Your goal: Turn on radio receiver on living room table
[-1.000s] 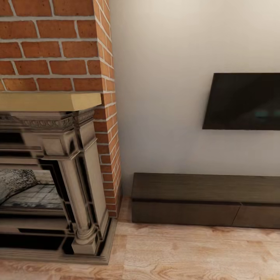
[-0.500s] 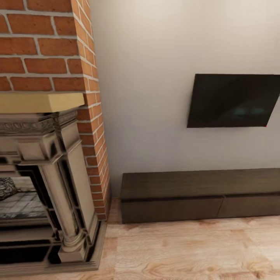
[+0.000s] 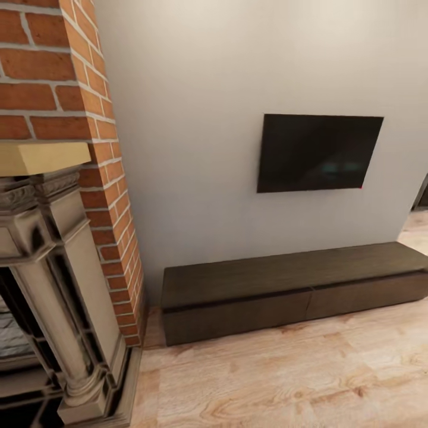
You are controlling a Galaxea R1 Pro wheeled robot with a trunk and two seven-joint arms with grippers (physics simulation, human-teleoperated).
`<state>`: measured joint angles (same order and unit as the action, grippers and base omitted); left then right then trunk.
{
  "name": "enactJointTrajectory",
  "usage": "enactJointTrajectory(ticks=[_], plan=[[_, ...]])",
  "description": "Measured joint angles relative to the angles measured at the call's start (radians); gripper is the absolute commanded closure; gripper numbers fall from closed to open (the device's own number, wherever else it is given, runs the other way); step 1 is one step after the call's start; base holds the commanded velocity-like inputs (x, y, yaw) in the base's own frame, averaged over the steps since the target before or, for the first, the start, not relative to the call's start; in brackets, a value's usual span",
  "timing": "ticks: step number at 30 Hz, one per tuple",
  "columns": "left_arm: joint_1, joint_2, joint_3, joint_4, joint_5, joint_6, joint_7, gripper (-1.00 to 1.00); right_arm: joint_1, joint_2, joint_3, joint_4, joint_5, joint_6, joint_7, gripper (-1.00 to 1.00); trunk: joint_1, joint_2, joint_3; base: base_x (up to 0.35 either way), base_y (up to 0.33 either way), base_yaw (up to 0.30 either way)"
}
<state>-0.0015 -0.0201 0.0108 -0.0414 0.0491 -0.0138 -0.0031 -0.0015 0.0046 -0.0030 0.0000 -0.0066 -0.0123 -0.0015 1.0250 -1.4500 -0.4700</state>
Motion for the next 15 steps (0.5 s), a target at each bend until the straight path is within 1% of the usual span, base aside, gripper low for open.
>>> enactJointTrajectory(ticks=[15], plan=[[0.000,-0.001,0.000,0.000,0.000,0.000,0.000,-1.00,0.000,0.000,0.000,0.000,-0.001,0.000,0.000,-1.00,0.000,0.000,0.000,0.000,0.000,-0.283]])
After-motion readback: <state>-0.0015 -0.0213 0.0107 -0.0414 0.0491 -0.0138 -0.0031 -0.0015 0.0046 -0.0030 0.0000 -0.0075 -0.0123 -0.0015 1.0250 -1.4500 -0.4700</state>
